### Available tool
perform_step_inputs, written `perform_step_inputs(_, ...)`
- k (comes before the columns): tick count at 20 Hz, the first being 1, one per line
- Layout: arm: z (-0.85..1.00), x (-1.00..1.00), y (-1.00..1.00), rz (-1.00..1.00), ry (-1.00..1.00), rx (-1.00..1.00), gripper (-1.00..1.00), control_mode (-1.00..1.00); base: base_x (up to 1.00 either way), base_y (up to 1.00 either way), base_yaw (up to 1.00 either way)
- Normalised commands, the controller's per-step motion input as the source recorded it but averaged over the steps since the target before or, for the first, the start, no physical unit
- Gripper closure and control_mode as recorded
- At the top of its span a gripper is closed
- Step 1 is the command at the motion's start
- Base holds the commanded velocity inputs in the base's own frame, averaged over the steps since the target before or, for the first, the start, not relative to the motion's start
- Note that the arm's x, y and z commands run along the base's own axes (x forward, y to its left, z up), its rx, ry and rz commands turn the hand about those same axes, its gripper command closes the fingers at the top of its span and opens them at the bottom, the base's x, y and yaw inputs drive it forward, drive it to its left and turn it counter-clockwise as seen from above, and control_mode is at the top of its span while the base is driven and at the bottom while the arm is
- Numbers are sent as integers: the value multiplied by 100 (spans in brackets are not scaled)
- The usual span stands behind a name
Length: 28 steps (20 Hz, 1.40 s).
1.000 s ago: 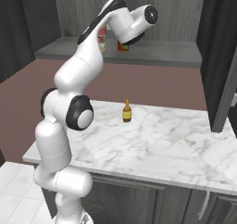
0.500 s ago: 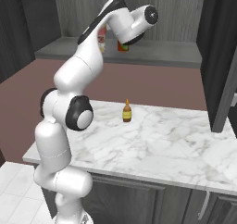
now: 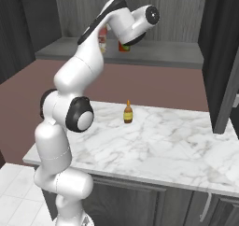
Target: Stack two cans on top of the other two cans in the cabinet.
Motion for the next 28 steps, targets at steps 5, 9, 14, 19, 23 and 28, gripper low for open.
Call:
perform_step_inputs(5, 0, 0, -3, 0, -6, 0, -100, -100, 0, 0, 0)
perform_step_inputs(9, 0, -15, -18, 0, -2, 0, -100, -100, 0, 0, 0)
perform_step_inputs(14, -6, -39, -26, 0, -2, 0, -100, -100, 0, 0, 0)
perform_step_inputs(19, -8, -58, -1, -2, 0, 0, -100, -100, 0, 0, 0)
perform_step_inputs(23, -16, -78, 26, -6, 0, -2, -100, -100, 0, 0, 0)
perform_step_inputs(28, -29, -83, 44, -17, 0, -9, -100, -100, 0, 0, 0)
